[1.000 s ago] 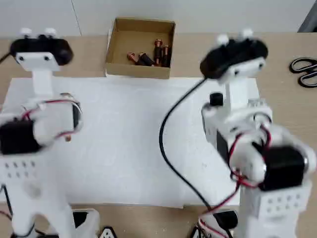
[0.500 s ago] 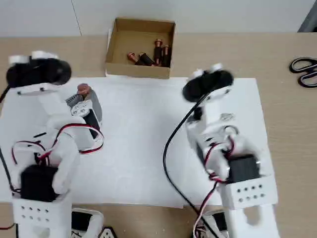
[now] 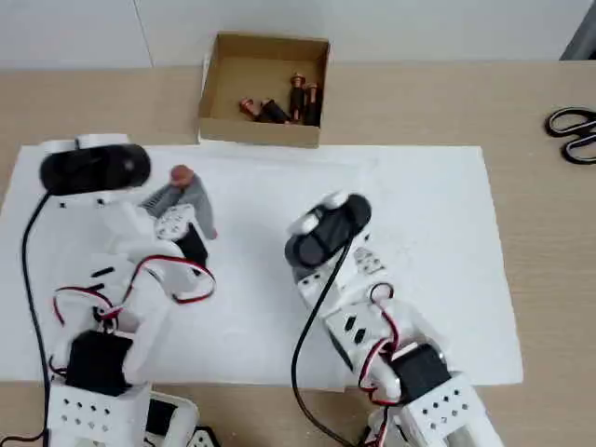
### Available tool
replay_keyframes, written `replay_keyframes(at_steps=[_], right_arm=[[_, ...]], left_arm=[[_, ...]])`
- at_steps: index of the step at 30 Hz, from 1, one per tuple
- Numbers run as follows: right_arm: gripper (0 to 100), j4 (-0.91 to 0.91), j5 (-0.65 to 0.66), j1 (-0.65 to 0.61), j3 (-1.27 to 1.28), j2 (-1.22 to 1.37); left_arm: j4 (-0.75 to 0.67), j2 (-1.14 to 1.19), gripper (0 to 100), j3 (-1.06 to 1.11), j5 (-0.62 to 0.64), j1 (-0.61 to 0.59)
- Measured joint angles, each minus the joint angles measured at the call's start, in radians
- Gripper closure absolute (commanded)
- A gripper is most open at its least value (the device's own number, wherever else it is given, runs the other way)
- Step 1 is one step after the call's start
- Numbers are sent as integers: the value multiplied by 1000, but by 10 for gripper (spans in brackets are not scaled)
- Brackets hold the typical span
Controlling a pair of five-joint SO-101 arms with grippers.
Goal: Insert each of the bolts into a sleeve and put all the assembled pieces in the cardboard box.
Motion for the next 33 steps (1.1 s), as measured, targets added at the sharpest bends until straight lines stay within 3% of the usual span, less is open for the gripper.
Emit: replay_keyframes(at_steps=[9, 15, 33], right_arm=[[995, -114, -227, -38, 172, -123], [995, -123, -235, -141, 184, -146], [995, -130, -146, -199, 184, -146]], left_arm=[[-161, -8, 994, 126, 0, 69], [-164, -8, 994, 127, 0, 94], [-107, -8, 994, 130, 0, 178]])
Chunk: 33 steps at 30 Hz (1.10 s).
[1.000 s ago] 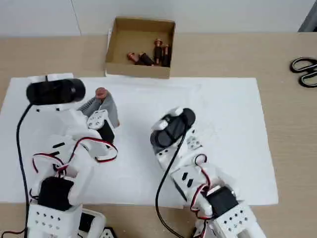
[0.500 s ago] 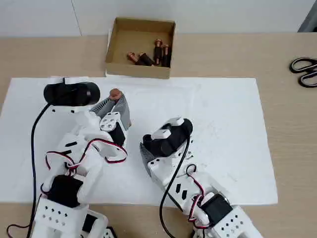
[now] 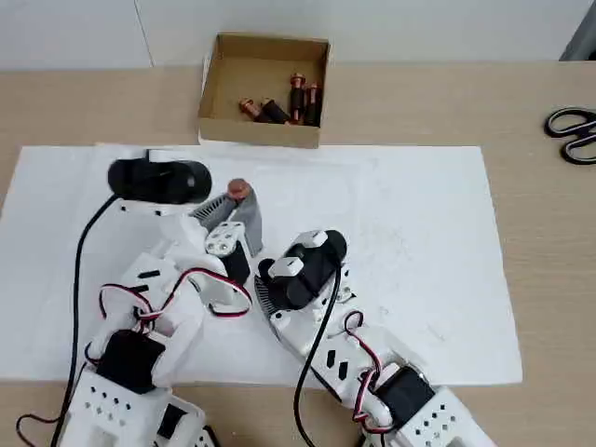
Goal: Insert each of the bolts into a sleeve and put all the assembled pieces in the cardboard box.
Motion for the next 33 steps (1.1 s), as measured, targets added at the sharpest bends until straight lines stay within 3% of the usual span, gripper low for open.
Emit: replay_keyframes(at_steps=[33], right_arm=[[995, 0, 0, 0, 2, 0]], left_arm=[[58, -43, 994, 0, 21, 29]])
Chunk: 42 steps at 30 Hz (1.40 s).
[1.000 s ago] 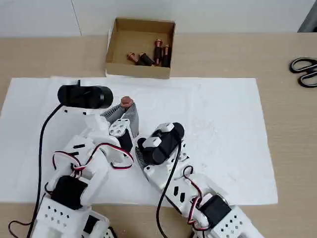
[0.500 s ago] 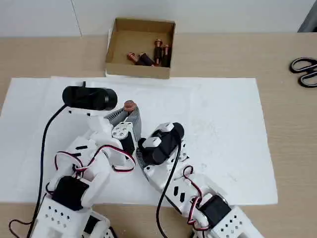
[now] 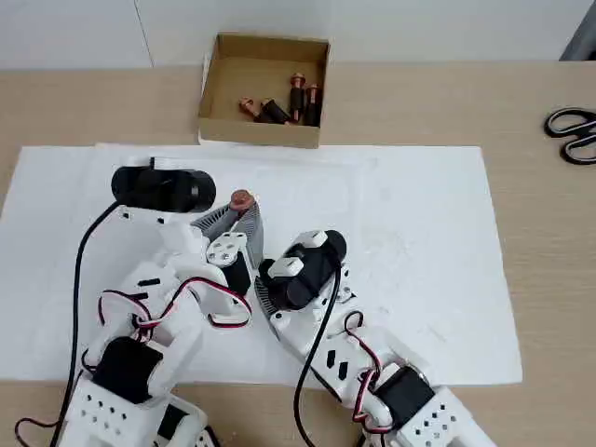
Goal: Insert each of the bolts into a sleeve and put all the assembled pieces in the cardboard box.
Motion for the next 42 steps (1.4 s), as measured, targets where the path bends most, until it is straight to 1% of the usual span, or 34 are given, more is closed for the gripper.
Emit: replay_keyframes(at_steps=[20, 24, 33, 36, 42], right_arm=[[995, 0, 0, 0, 0, 0], [995, 0, 0, 0, 0, 0], [995, 0, 0, 0, 0, 0], [995, 0, 0, 0, 0, 0], [995, 0, 0, -2, 0, 0]], left_arm=[[3, -2, 994, 12, 18, 0], [3, -2, 994, 12, 58, 0], [3, -2, 994, 12, 64, 0], [17, -2, 994, 12, 66, 25], [29, -2, 994, 12, 66, 28]])
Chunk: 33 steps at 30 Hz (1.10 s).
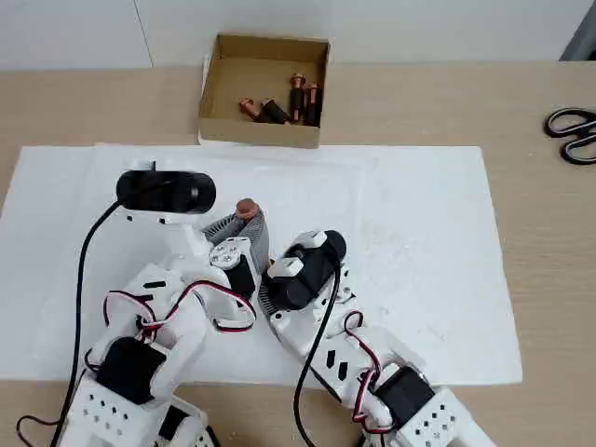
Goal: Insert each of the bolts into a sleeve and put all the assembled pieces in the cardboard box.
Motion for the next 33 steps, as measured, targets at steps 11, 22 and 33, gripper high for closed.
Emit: replay_keyframes(at_steps=[11, 22, 33], right_arm=[[995, 0, 0, 0, 3, 2], [995, 2, 0, 0, 5, 3], [995, 2, 0, -2, 11, 3]], left_arm=[[18, -18, 994, 64, 0, 5], [68, -18, 994, 109, 0, 8], [103, -18, 994, 107, 0, 17]])
